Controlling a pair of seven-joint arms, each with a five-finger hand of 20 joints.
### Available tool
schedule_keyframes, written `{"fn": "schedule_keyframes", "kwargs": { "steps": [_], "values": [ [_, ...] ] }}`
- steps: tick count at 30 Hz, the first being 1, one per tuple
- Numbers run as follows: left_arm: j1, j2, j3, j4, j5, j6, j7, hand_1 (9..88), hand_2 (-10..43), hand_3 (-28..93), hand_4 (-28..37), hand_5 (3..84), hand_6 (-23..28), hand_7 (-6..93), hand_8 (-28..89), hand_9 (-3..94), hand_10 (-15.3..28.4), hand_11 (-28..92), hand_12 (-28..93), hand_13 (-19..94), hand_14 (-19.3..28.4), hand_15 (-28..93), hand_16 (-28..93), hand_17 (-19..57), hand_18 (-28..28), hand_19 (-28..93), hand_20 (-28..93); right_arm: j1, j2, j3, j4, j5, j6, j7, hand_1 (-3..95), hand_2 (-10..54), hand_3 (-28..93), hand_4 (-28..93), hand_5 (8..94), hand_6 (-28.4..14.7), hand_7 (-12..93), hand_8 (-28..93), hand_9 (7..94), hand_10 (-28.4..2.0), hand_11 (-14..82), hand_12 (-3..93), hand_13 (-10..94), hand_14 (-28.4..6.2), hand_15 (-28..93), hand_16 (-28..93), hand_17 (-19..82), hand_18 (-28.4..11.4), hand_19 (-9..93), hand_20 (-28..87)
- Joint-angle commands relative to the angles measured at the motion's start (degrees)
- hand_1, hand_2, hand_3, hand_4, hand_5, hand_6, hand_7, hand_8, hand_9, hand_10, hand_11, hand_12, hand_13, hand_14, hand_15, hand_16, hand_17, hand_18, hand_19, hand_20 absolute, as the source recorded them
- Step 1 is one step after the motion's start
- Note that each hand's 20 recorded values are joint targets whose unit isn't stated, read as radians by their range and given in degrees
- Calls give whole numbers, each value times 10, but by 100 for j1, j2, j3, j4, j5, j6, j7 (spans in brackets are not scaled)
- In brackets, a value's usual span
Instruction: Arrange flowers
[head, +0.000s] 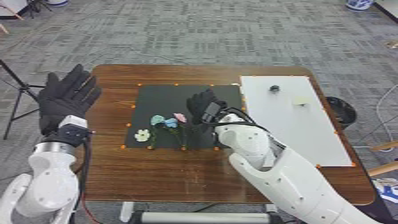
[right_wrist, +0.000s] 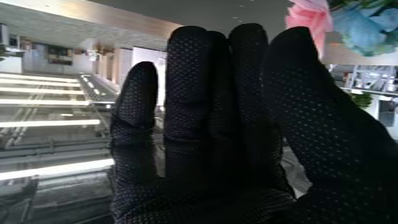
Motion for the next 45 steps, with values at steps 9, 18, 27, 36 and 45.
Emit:
{"fn": "schedule_keyframes", "kwargs": {
  "steps": [9, 18, 27, 36, 45],
  "values": [
    [-185, 70, 159, 165, -17, -31, -52, 256, 186, 631, -283, 428, 84, 100, -90, 317, 140, 209, 53, 232, 145, 247, -72, -87, 153, 404, 62, 255, -452, 81, 247, 585, 311, -82, 430, -73, 753, -282, 550, -10, 194, -139, 542, -117, 138, 150, 515, -103, 599, 233, 242, -193, 731, 383],
    [-181, 64, 205, 126, 22, -106, -68, 251, 185, 636, -283, 430, 83, 112, -95, 324, 142, 232, 52, 236, 151, 278, -79, -87, 155, 413, 61, 278, -926, -8, 604, 420, -219, 260, 550, -95, 425, -283, 616, -6, 194, -138, 606, -108, 159, 162, 533, -105, 600, 262, 248, -198, 728, 396],
    [-207, 73, 234, 146, 19, -109, -69, 250, 184, 639, -283, 431, 82, 119, -98, 323, 143, 242, 45, 234, 152, 302, -93, -87, 154, 420, 56, 198, -1155, 118, 963, 215, -286, 246, 574, -95, 400, -283, 677, 9, 235, -99, 659, -104, 184, 171, 546, -101, 592, 273, 254, -200, 727, 400],
    [-213, 61, 216, 142, 26, -139, -95, 250, 183, 642, -283, 430, 82, 119, -99, 321, 143, 242, 44, 231, 154, 308, -98, -88, 153, 421, 53, 193, -1181, 73, 1115, 278, 224, 320, 567, -95, 557, -282, 731, 11, 385, -13, 730, -86, 170, 239, 577, -94, 585, 282, 272, -196, 728, 401],
    [-235, 52, 223, 167, 19, -142, -91, 250, 182, 642, -283, 428, 83, 112, -95, 316, 146, 237, 44, 228, 155, 299, -95, -88, 152, 415, 52, 265, -1123, -5, 1112, 411, 828, 513, 578, -95, 608, -283, 750, 12, 401, 14, 779, -74, 97, 309, 593, -75, 537, 381, 281, -194, 733, 405]
  ]
}}
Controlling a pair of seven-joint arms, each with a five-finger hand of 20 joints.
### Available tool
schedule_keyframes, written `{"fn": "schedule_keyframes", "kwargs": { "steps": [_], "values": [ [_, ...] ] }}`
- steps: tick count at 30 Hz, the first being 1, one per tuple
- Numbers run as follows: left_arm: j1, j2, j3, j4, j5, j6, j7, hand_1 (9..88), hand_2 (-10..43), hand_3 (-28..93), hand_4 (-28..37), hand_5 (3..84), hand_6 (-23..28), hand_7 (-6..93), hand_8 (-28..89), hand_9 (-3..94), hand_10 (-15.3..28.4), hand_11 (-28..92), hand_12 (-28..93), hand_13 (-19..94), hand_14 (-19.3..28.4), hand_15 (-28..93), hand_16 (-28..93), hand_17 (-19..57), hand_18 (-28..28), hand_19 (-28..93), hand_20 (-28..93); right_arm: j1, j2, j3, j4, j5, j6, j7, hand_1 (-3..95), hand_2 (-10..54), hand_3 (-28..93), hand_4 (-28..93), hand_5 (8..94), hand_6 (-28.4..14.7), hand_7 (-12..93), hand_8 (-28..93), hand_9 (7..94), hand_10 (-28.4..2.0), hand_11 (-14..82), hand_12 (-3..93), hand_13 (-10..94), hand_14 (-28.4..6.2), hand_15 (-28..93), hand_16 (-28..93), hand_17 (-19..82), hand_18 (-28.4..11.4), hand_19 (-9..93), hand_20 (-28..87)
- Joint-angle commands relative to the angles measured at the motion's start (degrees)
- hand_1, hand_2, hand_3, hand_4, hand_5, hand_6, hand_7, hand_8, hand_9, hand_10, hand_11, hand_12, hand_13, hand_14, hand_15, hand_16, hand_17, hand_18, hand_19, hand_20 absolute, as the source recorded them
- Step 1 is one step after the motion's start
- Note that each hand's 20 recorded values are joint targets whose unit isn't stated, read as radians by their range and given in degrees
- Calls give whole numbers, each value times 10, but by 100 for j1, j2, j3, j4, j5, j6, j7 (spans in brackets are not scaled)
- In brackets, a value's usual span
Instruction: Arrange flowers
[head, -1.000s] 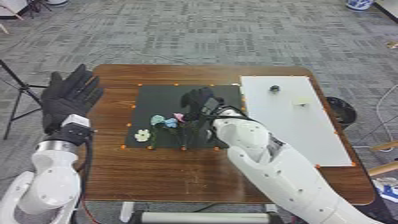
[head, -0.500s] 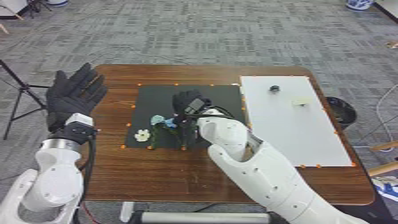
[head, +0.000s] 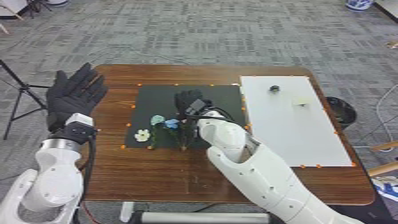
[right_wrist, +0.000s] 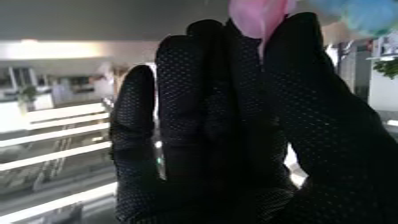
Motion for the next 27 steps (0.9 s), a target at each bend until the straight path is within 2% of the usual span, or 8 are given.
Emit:
{"fn": "schedule_keyframes", "kwargs": {
  "steps": [1, 7, 13, 16, 18, 23, 24, 27],
  "values": [
    [11, -22, -1, -1, 16, -60, -26, 250, 182, 643, -283, 428, 83, 112, -95, 316, 146, 235, 44, 228, 156, 298, -95, -88, 152, 414, 52, 98, 22, -74, 17, 111, 590, 251, 576, -95, 611, -283, 750, 12, 401, 13, 779, -75, 96, 310, 594, -75, 536, 382, 281, -194, 733, 405],
    [20, -42, -8, 2, 21, -87, -35, 251, 182, 642, -283, 428, 85, 110, -94, 314, 146, 230, 46, 227, 157, 290, -90, -89, 152, 408, 54, 140, 19, -58, 27, 140, 705, 349, 573, -95, 622, -283, 751, 10, 400, 15, 779, -76, 92, 310, 596, -75, 533, 389, 284, -196, 737, 406],
    [91, -56, -86, -30, 27, -65, 10, 249, 182, 645, -283, 426, 86, 105, -94, 310, 146, 219, 47, 225, 157, 275, -86, -89, 152, 403, 57, 179, 438, -130, -145, -160, 585, -202, 577, -95, 625, -283, 753, 7, 396, 13, 778, -77, 90, 310, 595, -70, 526, 398, 283, -193, 737, 405],
    [168, -74, -134, -68, 28, -65, 26, 251, 182, 642, -283, 424, 86, 102, -90, 309, 145, 212, 50, 225, 157, 265, -80, -89, 151, 398, 59, 214, 619, -158, -180, -257, 606, -355, 576, -95, 627, -283, 753, 6, 395, 11, 777, -75, 88, 309, 594, -68, 520, 404, 281, -191, 734, 405],
    [276, -85, -181, -147, 31, -64, 43, 251, 183, 642, -283, 425, 85, 100, -90, 309, 145, 209, 52, 225, 156, 262, -76, -89, 151, 395, 60, 193, 759, -143, -284, -325, 538, -505, 575, -95, 628, -283, 753, 7, 396, 11, 776, -75, 87, 309, 595, -67, 518, 406, 281, -190, 734, 405],
    [224, -87, -165, -98, 35, -66, 21, 250, 183, 642, -283, 423, 86, 95, -88, 307, 145, 200, 56, 225, 155, 247, -68, -89, 151, 391, 64, 166, 997, -115, -340, -402, 585, -586, 573, -95, 631, -283, 751, 8, 397, 7, 773, -72, 86, 310, 592, -64, 515, 410, 279, -189, 731, 406],
    [163, -78, -144, -42, 41, -65, 2, 250, 183, 642, -283, 423, 86, 95, -87, 308, 145, 200, 57, 225, 155, 246, -67, -88, 151, 391, 64, 176, 993, -91, -279, -412, 587, -637, 573, -95, 631, -283, 751, 8, 397, 6, 772, -72, 86, 310, 592, -64, 515, 410, 279, -189, 731, 406],
    [192, -77, -166, -53, 37, -54, 15, 251, 183, 641, -283, 423, 86, 93, -86, 307, 145, 196, 58, 225, 154, 242, -64, -89, 150, 388, 65, 119, 1102, -144, -394, -399, 559, -570, 568, -95, 638, -283, 749, 9, 400, 3, 772, -71, 87, 307, 592, -63, 512, 409, 278, -189, 731, 408]
  ]
}}
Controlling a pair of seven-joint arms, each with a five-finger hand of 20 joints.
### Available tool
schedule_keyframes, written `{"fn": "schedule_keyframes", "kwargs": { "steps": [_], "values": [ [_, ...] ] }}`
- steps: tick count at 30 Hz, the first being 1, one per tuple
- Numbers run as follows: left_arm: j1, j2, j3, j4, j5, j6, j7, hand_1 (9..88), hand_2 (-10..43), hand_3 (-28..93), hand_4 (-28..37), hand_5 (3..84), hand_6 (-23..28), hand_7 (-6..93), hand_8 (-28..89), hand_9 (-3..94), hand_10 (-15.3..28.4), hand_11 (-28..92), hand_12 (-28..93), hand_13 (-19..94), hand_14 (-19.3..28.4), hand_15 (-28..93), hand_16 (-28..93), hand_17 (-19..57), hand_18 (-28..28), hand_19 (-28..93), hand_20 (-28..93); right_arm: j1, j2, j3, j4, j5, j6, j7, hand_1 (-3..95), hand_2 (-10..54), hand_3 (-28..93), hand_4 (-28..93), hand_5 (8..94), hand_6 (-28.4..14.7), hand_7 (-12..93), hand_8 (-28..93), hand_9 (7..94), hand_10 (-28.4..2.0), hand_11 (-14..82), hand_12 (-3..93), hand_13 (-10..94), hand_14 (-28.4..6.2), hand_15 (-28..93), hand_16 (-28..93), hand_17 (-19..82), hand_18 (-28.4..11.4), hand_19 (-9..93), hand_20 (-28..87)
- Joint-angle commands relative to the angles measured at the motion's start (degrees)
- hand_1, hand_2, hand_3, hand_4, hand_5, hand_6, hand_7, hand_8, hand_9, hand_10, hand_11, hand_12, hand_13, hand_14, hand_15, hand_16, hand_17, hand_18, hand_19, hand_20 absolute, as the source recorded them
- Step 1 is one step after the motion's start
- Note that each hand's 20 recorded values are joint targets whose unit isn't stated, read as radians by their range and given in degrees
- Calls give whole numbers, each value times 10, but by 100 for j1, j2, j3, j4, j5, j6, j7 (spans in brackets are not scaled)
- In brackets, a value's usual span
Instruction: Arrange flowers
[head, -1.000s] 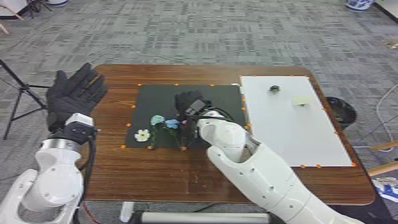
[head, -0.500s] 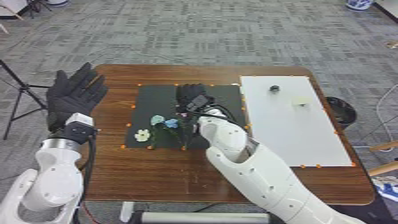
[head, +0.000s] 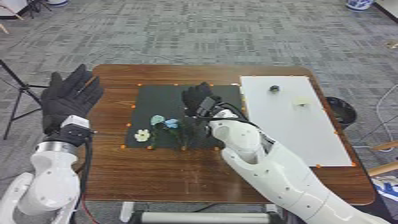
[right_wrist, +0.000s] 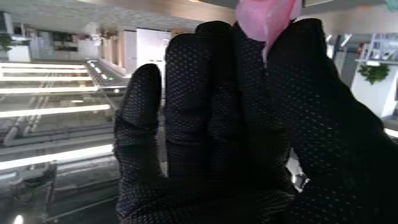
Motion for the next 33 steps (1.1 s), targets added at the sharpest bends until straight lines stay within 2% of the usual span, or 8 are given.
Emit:
{"fn": "schedule_keyframes", "kwargs": {
  "steps": [1, 7, 14, 17, 19, 21, 27, 33],
  "values": [
    [21, -30, -4, 33, 27, -41, -2, 252, 183, 640, -283, 423, 86, 93, -86, 307, 144, 196, 59, 225, 154, 240, -62, -88, 149, 386, 65, -48, 353, 14, -138, -101, 32, -93, 567, -95, 639, -283, 749, 9, 401, 3, 771, -71, 87, 307, 591, -63, 512, 410, 278, -189, 731, 408],
    [-40, -1, 66, 44, -44, 29, 11, 256, 185, 633, -283, 422, 86, 91, -84, 306, 145, 190, 63, 225, 154, 231, -57, -87, 149, 383, 69, -148, 439, -128, -370, 134, -42, 105, 555, -95, 658, -283, 746, 11, 407, 5, 764, -74, 96, 299, 591, -66, 514, 409, 278, -190, 729, 410],
    [-43, -11, 79, 55, -15, -2, -26, 251, 186, 637, -283, 424, 87, 91, -83, 308, 145, 190, 66, 226, 154, 227, -52, -87, 149, 381, 73, -232, 460, -198, -470, 175, -46, 215, 550, -95, 668, -283, 746, 9, 406, 4, 759, -77, 106, 286, 588, -69, 515, 404, 276, -192, 728, 411],
    [-59, -12, 98, 64, -239, -53, 2, 253, 187, 636, -283, 425, 87, 90, -83, 308, 146, 186, 65, 225, 154, 225, -51, -87, 149, 379, 73, -243, 460, -181, -489, 145, -110, 202, 544, -95, 676, -283, 746, 9, 402, 1, 754, -77, 109, 285, 588, -70, 516, 402, 275, -192, 727, 411],
    [-51, -11, 95, 56, -163, -25, 14, 252, 187, 636, -283, 425, 88, 89, -83, 307, 147, 185, 66, 225, 154, 223, -51, -87, 149, 378, 74, -248, 458, -156, -492, 116, -175, 156, 539, -95, 686, -283, 741, 6, 388, -7, 749, -78, 116, 280, 585, -71, 516, 401, 273, -193, 726, 411],
    [-47, -10, 90, 53, -208, -32, 43, 249, 187, 639, -283, 425, 88, 89, -82, 307, 147, 184, 67, 225, 154, 223, -49, -87, 149, 376, 74, -262, 466, -141, -545, 164, -310, 202, 530, -95, 690, -283, 730, 7, 374, -15, 736, -82, 137, 261, 579, -77, 520, 394, 269, -195, 725, 412],
    [-2, -37, 66, 38, -191, -16, 49, 259, 150, 665, -283, 423, 89, 88, -81, 301, 145, 176, 69, 222, 151, 211, -47, -85, 148, 370, 75, -274, 435, -91, -528, 133, -298, 206, 495, -95, 697, -283, 714, -1, 327, -25, 697, -95, 206, 179, 564, -99, 554, 304, 257, -199, 718, 410],
    [37, -47, 47, 15, -189, -15, 75, 263, 143, 667, -283, 419, 90, 83, -78, 298, 145, 167, 74, 222, 152, 192, -36, -84, 147, 360, 79, -252, 358, -24, -482, 104, -239, 202, 429, -95, 739, -283, 704, 2, 281, -28, 682, -101, 201, 174, 557, -108, 562, 284, 251, -205, 718, 414]
  ]
}}
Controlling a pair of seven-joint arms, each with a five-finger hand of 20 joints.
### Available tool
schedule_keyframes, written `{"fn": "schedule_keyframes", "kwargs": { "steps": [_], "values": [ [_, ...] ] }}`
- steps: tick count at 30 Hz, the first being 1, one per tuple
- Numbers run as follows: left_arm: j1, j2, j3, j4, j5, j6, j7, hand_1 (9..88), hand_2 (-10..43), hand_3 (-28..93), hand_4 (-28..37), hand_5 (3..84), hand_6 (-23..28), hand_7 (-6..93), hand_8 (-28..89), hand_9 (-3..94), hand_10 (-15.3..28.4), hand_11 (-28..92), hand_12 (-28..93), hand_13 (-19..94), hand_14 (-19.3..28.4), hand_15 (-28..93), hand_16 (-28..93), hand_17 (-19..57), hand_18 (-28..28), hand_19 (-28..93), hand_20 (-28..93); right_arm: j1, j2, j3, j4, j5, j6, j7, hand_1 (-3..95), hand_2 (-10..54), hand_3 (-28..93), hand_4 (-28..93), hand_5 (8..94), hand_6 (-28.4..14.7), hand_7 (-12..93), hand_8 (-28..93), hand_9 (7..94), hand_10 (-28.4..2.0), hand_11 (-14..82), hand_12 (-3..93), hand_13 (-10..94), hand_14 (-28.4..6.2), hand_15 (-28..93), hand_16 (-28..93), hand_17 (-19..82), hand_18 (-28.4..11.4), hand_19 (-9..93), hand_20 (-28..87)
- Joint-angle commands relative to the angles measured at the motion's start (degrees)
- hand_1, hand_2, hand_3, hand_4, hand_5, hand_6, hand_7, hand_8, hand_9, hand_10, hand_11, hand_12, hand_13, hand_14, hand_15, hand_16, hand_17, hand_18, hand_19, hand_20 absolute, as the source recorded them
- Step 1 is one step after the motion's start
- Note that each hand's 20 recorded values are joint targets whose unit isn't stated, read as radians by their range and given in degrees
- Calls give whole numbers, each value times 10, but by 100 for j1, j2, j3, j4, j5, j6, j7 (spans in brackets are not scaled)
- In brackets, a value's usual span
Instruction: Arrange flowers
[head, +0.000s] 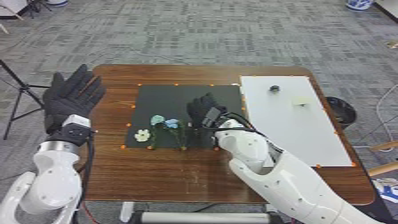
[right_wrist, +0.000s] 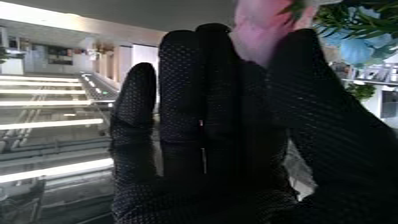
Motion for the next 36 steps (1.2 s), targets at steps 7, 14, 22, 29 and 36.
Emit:
{"fn": "schedule_keyframes", "kwargs": {
  "steps": [7, 14, 22, 29, 36],
  "values": [
    [100, -41, -29, -19, -31, -32, 67, 260, 140, 670, -283, 416, 91, 79, -76, 295, 146, 158, 79, 218, 151, 179, -29, -85, 148, 354, 83, 37, -83, 164, -18, -10, 83, -35, 363, -95, 794, -283, 703, 6, 254, -142, 677, -110, 197, 174, 554, -114, 567, 278, 246, -212, 717, 421],
    [119, -96, -42, -20, -7, -65, 64, 263, 137, 667, -283, 415, 91, 77, -75, 293, 146, 151, 82, 218, 150, 168, -21, -84, 147, 348, 86, -193, 70, 649, -377, -55, -242, -49, 336, -95, 796, -283, 680, -1, 238, -147, 659, -118, 187, 171, 548, -118, 566, 278, 239, -218, 714, 422],
    [188, -82, -70, -35, 106, -110, 74, 263, 145, 654, -283, 414, 89, 76, -75, 297, 143, 154, 84, 221, 151, 175, -19, -84, 148, 350, 90, -212, 758, 1598, -273, -85, 5, 490, 325, -95, 786, -283, 629, -17, 204, -133, 575, -145, 151, 168, 475, -138, 524, 247, 234, -215, 690, 392],
    [263, -64, -109, -62, 110, -90, 108, 261, 150, 651, -283, 416, 87, 77, -77, 299, 142, 157, 81, 223, 151, 186, -23, -85, 149, 356, 89, -521, 1540, 2333, -305, -259, -642, 931, 312, -95, 789, -282, 485, -62, 146, -106, 458, -174, 119, 163, 345, -167, 430, 176, 187, -211, 636, 283],
    [324, -50, -147, -89, 85, -17, 113, 257, 160, 638, -283, 416, 87, 79, -78, 298, 141, 160, 78, 223, 152, 192, -28, -86, 149, 360, 87, -807, 1883, 2872, -388, 197, -1767, 1107, 293, -95, 772, -283, 402, -80, 100, -89, 363, -183, 83, 155, 264, -187, 346, 141, 138, -211, 595, 200]
  ]
}}
